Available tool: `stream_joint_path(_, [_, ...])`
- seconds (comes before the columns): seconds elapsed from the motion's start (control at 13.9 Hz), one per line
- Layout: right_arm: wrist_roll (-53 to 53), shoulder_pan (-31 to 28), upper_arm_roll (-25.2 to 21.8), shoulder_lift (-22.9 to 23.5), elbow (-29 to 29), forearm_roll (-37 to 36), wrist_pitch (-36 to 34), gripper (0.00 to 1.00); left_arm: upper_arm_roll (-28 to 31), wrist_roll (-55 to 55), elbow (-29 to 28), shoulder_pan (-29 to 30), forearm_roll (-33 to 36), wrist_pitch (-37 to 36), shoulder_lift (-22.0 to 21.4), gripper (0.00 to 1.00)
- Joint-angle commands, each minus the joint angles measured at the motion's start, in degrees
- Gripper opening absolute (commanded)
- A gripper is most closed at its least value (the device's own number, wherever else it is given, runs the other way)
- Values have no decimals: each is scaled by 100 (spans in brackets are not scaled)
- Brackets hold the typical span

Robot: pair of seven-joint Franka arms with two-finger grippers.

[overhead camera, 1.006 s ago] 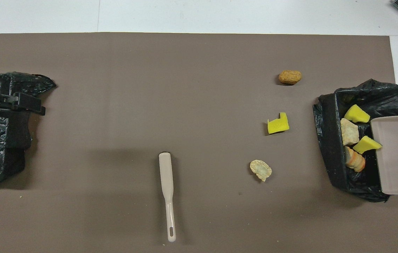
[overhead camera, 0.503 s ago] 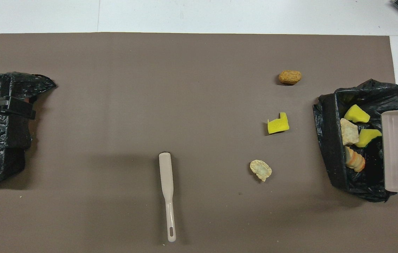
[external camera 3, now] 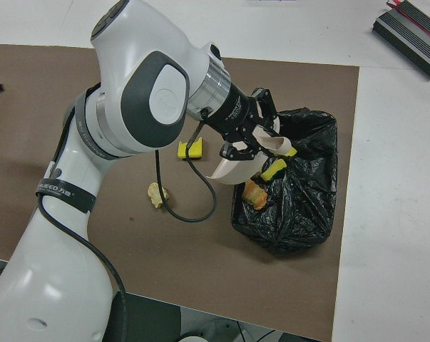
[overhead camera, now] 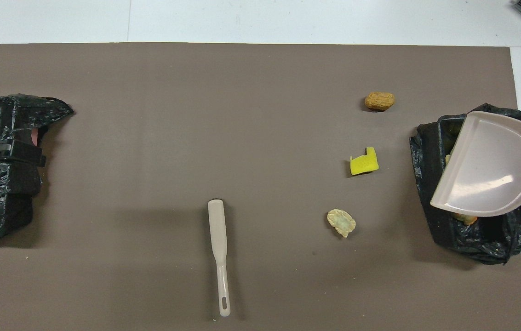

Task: Sweep and dump trash in bin
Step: 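Set the empty dustpan down at the table center with the right gripper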

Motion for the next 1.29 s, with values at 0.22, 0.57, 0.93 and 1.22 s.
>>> stream_joint_path(0.22, [3387, 945, 17, 765, 574, 1469, 39, 0, -8, 51, -156, 26, 91, 424, -177, 100])
stream_joint_path(0.57, [5646, 1904, 17, 2354, 2023, 1627, 241, 0, -43, -10, -270, -97, 118, 435, -247, 100])
stream_joint_path(0.93, [7721, 2853, 53, 3419, 2789, 1873, 759, 0, -8, 17, -191, 17, 118, 418, -221, 100])
stream_joint_path(1.22, [8768, 3442, 61, 4429, 3903, 1918, 935, 0, -8, 8, -191, -18, 118, 435, -212, 100])
